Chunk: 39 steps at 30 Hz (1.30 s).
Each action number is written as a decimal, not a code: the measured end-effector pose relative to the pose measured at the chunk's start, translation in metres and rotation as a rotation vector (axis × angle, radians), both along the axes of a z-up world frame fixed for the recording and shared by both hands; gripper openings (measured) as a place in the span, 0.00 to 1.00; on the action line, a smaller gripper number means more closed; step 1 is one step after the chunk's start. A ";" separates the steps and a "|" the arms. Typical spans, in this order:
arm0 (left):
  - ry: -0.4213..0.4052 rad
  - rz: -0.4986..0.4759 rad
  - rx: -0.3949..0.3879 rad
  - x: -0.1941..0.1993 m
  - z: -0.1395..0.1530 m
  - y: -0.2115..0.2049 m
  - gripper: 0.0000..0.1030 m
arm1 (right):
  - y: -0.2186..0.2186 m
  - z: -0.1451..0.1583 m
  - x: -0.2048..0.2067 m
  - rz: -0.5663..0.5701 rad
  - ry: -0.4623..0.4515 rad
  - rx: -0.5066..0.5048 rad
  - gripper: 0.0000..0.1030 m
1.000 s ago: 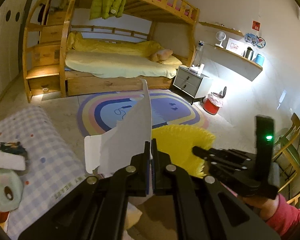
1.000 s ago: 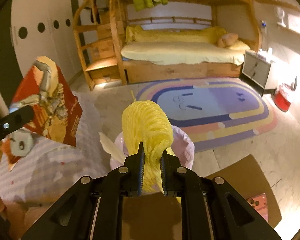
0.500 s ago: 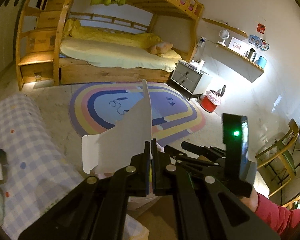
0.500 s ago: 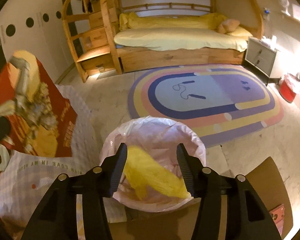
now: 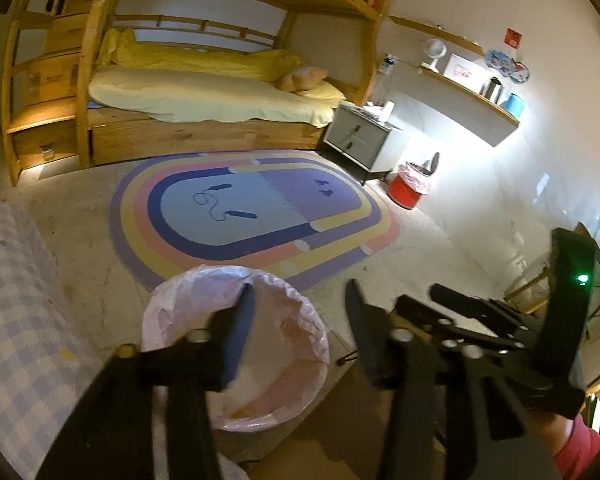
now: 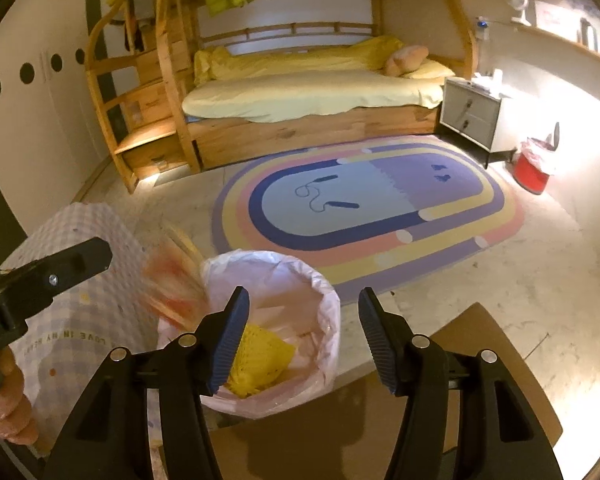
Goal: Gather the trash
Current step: 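Open the right gripper over the wastebasket while the left gripper drops the white paper in, then grasp the white foam block with the right gripper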
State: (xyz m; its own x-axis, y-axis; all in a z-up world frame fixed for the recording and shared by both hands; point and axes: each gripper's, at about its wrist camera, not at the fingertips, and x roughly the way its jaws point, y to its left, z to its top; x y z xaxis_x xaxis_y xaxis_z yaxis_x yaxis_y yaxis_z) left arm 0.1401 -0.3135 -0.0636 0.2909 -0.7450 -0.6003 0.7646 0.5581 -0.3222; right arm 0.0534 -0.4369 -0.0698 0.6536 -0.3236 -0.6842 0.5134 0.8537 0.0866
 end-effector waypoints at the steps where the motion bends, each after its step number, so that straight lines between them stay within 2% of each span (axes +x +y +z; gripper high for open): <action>1: 0.007 0.008 0.004 0.001 -0.001 0.003 0.46 | 0.001 0.001 -0.001 0.003 -0.002 0.002 0.56; 6: 0.007 0.095 0.044 -0.004 0.001 0.039 0.46 | 0.017 0.008 -0.005 0.055 -0.021 0.020 0.56; 12: -0.026 0.216 0.098 -0.031 0.014 0.095 0.46 | 0.053 0.021 -0.010 0.146 -0.043 0.063 0.56; 17: -0.060 0.288 0.097 -0.048 0.032 0.135 0.46 | 0.085 0.037 -0.015 0.217 -0.071 0.080 0.56; 23: -0.089 0.404 0.094 -0.070 0.051 0.192 0.47 | 0.135 0.060 -0.019 0.329 -0.099 0.039 0.56; 26: -0.101 0.489 0.117 -0.078 0.055 0.226 0.48 | 0.163 0.069 -0.017 0.403 -0.105 0.020 0.56; 32: -0.110 0.653 0.129 -0.083 0.060 0.301 0.49 | 0.212 0.075 -0.002 0.516 -0.097 -0.011 0.56; 39: -0.097 0.777 0.142 -0.081 0.059 0.365 0.49 | 0.259 0.076 0.021 0.626 -0.100 -0.038 0.56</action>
